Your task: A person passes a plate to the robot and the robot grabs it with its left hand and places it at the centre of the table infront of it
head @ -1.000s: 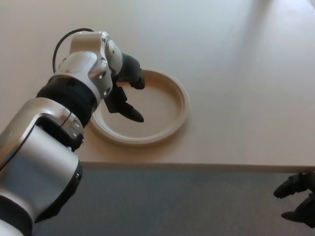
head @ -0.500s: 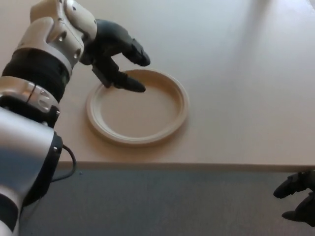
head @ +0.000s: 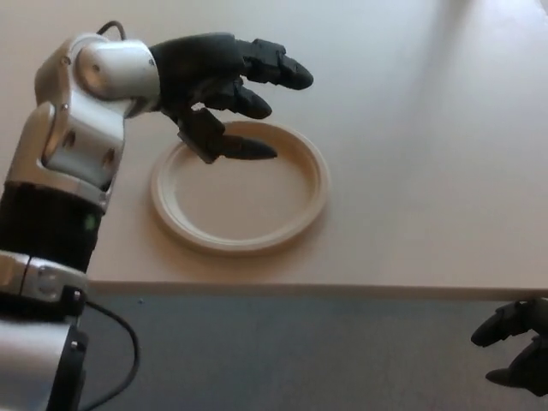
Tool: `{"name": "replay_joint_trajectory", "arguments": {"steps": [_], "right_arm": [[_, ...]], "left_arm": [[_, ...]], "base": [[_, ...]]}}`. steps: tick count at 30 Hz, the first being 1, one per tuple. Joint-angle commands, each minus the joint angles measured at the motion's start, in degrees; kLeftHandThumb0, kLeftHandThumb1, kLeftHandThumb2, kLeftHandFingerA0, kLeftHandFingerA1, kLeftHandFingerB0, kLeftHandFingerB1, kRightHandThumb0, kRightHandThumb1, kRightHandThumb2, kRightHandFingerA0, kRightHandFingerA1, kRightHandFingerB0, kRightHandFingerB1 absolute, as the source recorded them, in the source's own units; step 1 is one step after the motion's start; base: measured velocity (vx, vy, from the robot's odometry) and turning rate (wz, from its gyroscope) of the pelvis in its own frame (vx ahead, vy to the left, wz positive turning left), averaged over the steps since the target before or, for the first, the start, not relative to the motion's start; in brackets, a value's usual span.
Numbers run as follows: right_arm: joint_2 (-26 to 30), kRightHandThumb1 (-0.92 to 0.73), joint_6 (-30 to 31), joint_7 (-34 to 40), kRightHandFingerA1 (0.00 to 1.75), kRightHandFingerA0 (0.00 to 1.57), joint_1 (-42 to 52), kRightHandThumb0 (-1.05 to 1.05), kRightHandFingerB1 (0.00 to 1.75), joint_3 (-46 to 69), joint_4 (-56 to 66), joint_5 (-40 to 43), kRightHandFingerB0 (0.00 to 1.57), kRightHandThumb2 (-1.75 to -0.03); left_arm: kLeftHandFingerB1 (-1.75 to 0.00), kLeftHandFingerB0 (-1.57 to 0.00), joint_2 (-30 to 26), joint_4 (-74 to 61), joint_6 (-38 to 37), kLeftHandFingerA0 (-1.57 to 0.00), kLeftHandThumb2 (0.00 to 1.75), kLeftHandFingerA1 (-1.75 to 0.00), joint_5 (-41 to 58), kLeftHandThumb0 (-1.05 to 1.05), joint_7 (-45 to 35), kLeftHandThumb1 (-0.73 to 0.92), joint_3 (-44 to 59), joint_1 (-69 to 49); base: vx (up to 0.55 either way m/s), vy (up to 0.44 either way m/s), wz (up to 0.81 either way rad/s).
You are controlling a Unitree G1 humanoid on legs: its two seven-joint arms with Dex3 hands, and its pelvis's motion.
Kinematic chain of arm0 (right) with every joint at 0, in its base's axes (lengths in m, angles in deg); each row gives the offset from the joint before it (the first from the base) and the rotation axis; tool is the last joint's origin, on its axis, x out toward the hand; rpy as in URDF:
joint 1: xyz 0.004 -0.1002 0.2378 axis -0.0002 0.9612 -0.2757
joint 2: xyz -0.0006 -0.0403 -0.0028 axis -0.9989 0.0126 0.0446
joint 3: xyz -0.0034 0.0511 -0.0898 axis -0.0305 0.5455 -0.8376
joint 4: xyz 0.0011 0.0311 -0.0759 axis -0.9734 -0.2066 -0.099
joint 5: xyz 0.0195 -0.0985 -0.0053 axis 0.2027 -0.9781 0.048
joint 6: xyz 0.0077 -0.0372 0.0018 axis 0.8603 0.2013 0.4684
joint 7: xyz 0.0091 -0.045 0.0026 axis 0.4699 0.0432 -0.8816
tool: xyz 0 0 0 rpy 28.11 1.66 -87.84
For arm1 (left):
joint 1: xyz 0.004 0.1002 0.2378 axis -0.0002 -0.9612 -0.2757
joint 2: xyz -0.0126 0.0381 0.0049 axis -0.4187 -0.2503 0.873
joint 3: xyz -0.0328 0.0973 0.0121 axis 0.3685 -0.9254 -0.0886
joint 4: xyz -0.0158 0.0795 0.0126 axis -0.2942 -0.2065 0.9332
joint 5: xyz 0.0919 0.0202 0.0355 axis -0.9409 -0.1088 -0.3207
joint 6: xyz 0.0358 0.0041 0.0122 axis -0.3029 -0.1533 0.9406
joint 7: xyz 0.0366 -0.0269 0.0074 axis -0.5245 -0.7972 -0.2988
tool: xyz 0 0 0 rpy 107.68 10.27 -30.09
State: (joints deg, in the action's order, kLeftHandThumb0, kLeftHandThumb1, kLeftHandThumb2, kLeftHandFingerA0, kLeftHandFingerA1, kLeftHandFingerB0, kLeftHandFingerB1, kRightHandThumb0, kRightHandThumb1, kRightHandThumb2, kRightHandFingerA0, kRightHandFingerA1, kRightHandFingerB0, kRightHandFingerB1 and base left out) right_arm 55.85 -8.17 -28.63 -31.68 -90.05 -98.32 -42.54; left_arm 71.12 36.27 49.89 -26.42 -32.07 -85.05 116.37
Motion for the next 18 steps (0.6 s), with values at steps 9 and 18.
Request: {"name": "replay_joint_trajectory", "arguments": {"steps": [9, 18], "right_arm": [[-1.41, -0.69, -5.79, 3.92, 0.60, 0.47, 18.24, -0.69, 0.45, 2.52, -0.27, 3.47, 0.33, -0.61], [-1.45, -0.77, -7.89, 5.01, 0.52, 0.37, 22.81, -0.79, 0.40, 2.17, -0.29, 2.75, 0.35, -0.63]], "left_arm": [[-0.33, -0.34, 6.61, -51.41, -16.40, -0.53, 0.58, -0.41, 26.16, -0.51, 1.44, 0.59, 25.72, -68.60], [-0.53, -0.41, 3.22, -34.41, -22.56, -0.70, 0.89, -0.66, 17.21, -0.45, 5.54, 0.46, 21.55, -74.59]], "base": [[0.00, 0.000, 0.00], [0.00, 0.000, 0.00]]}}
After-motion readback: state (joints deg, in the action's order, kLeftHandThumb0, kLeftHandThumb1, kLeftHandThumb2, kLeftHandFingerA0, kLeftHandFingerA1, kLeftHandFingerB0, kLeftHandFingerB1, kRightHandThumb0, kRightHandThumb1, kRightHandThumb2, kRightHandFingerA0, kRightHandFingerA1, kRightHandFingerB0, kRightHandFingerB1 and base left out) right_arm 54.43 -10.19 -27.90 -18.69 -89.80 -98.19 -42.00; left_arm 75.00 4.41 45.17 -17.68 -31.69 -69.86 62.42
